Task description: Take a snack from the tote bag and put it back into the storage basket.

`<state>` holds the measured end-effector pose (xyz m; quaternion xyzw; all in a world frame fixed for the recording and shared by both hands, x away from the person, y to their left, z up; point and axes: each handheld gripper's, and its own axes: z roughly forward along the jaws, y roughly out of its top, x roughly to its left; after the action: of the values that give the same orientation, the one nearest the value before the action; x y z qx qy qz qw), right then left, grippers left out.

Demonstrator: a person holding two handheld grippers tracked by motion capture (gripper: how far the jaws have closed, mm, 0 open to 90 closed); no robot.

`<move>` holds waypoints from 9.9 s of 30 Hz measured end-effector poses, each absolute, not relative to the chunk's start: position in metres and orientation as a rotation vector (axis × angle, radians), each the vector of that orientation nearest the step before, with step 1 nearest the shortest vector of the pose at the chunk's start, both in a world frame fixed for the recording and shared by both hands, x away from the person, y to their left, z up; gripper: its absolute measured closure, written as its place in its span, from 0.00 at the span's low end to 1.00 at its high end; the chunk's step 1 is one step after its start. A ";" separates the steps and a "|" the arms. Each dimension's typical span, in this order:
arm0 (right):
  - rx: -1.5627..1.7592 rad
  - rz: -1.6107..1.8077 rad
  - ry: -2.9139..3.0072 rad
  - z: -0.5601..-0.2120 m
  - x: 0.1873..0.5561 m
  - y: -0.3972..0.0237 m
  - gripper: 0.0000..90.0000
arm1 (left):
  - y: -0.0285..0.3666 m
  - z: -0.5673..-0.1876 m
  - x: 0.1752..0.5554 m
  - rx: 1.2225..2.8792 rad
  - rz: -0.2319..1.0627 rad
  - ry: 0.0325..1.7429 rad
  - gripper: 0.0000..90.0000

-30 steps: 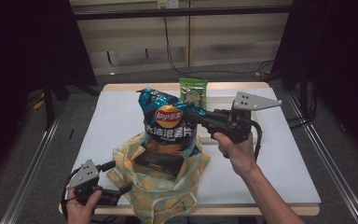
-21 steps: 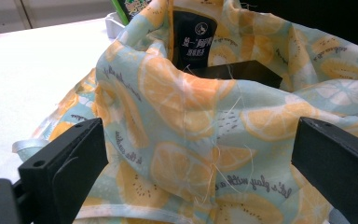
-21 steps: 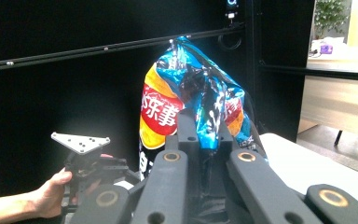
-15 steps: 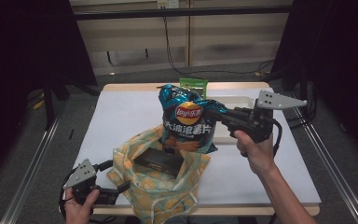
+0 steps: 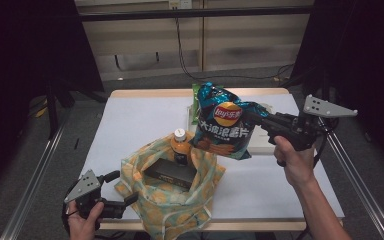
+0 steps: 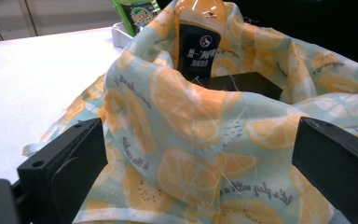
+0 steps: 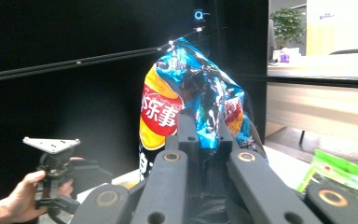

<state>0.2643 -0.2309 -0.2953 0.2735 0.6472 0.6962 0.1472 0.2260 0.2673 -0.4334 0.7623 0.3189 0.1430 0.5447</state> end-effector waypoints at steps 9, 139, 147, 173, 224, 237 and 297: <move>0.840 1.942 1.840 -0.302 0.279 -0.252 0.98 | 0.267 -0.432 0.224 1.810 0.333 0.744 0.03; 1.392 1.388 2.146 -0.452 0.424 -0.299 1.00 | 0.272 -0.435 0.235 1.818 0.306 0.753 0.03; 1.386 1.267 2.264 -0.453 0.438 -0.285 1.00 | 0.272 -0.435 0.235 1.821 0.304 0.750 0.03; 1.449 1.096 2.307 -0.458 0.445 -0.295 1.00 | 0.275 -0.435 0.234 1.813 0.322 0.766 0.03; 1.370 1.239 2.098 -0.438 0.406 -0.291 0.82 | 0.271 -0.435 0.238 1.826 0.320 0.751 0.03; 1.247 1.389 2.129 -0.424 0.348 -0.251 0.65 | 0.271 -0.431 0.230 1.807 0.347 0.778 0.04; 0.938 1.424 2.401 -0.427 0.256 -0.137 1.00 | 0.209 -0.447 0.254 2.042 0.207 0.599 0.67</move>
<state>0.2556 -0.1366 -0.4265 0.3170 0.8113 0.4813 0.0980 0.2539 0.2087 -0.4470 0.8373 0.2455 0.0849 0.4810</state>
